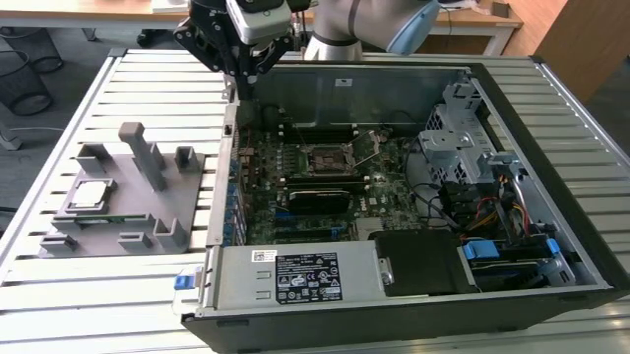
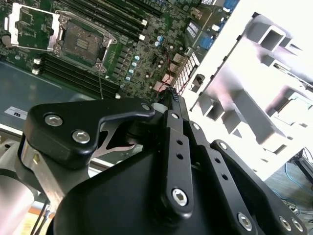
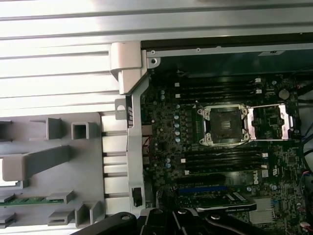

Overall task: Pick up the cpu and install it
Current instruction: 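Reach for the cpu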

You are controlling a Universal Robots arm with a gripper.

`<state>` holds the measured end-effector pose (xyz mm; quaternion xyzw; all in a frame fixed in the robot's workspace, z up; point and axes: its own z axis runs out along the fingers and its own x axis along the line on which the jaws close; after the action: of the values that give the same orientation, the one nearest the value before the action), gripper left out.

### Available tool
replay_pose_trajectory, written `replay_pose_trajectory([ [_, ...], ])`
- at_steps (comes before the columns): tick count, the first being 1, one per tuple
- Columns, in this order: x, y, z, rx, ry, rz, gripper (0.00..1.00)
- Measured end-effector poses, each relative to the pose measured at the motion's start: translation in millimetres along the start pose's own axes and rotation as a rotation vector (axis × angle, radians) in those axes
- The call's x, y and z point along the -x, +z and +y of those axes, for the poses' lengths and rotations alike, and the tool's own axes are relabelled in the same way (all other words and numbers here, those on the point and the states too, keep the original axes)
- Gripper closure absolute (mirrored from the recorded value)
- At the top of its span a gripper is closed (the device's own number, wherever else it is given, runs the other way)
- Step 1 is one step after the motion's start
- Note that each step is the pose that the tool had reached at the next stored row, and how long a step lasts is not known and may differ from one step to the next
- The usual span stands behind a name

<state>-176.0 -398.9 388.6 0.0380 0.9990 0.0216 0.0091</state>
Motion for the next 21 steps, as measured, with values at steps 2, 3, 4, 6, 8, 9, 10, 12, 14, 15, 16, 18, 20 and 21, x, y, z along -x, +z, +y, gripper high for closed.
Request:
replay_pose_trajectory([
  [2, -1.9, 0.3, -0.2, -0.0001, 0.000, 0.0006, 0.89],
  [3, -2.9, 0.4, -0.3, -0.0002, 0.000, 0.0009, 0.89],
  [4, -3.9, 0.5, -0.3, -0.0002, 0.000, 0.0011, 0.89],
  [6, -6.0, 0.8, -0.5, -0.0001, 0.000, 0.0016, 0.89],
  [8, -8.1, 1.0, -0.7, -0.0002, 0.000, 0.0021, 0.89],
  [9, -9.2, 1.2, -0.8, -0.0002, 0.000, 0.0023, 0.89],
  [10, -10.2, 1.3, -0.8, -0.0002, 0.000, 0.0026, 0.89],
  [12, -12.2, 1.5, -1.0, -0.0002, 0.000, 0.0031, 0.89],
  [14, -14.2, 1.7, -1.2, -0.0004, 0.000, 0.0037, 0.89],
  [15, -15.2, 1.9, -1.2, -0.0004, 0.000, 0.0040, 0.89],
  [16, -16.2, 2.0, -1.3, -0.0004, 0.000, 0.0042, 0.89],
  [18, -18.2, 2.2, -1.5, -0.0004, 0.000, 0.0048, 0.89],
  [20, -20.1, 2.5, -1.7, -0.0004, 0.000, 0.0053, 0.89],
  [21, -21.1, 2.6, -1.8, -0.0005, 0.000, 0.0057, 0.89],
])
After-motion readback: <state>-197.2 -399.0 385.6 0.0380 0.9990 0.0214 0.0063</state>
